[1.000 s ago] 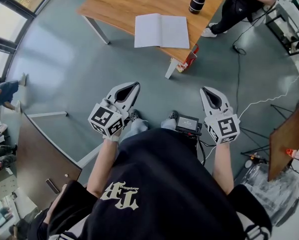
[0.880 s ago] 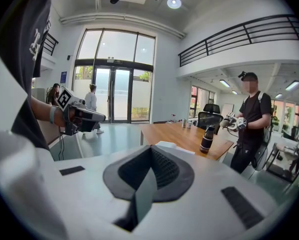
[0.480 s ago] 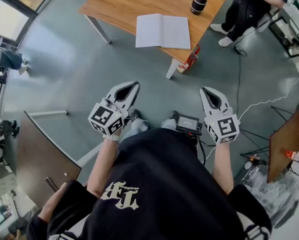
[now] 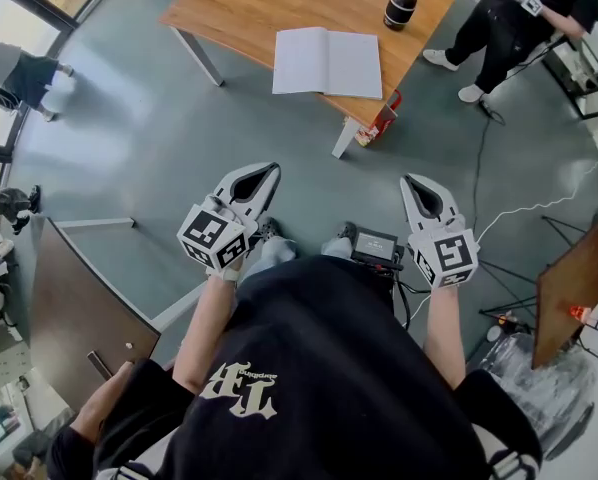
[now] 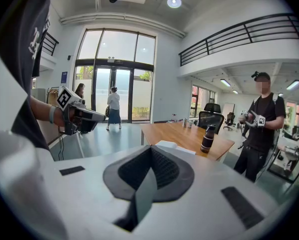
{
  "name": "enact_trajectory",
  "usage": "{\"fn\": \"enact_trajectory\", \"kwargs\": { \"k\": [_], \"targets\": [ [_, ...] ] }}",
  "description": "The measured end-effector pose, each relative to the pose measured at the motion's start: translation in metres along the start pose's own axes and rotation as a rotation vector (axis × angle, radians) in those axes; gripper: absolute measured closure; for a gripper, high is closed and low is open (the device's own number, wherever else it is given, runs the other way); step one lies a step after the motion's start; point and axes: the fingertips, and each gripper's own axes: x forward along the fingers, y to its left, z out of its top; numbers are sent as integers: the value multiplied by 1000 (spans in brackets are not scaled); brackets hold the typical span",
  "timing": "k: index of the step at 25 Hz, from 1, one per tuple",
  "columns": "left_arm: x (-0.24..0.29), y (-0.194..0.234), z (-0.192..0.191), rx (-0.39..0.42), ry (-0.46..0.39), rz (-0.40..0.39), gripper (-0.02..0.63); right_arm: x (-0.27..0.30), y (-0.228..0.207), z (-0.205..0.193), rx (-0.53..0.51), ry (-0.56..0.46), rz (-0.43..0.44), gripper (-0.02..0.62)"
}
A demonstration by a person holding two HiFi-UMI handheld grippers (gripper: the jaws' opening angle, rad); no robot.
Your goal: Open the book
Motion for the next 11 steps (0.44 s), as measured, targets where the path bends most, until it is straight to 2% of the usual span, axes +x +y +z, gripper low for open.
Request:
{"fn": "enact_trajectory", "kwargs": {
  "k": [11],
  "targets": [
    [3,1,-4,-4,3,2,600,3,-3,-2,7,-13,8,607]
  ]
}}
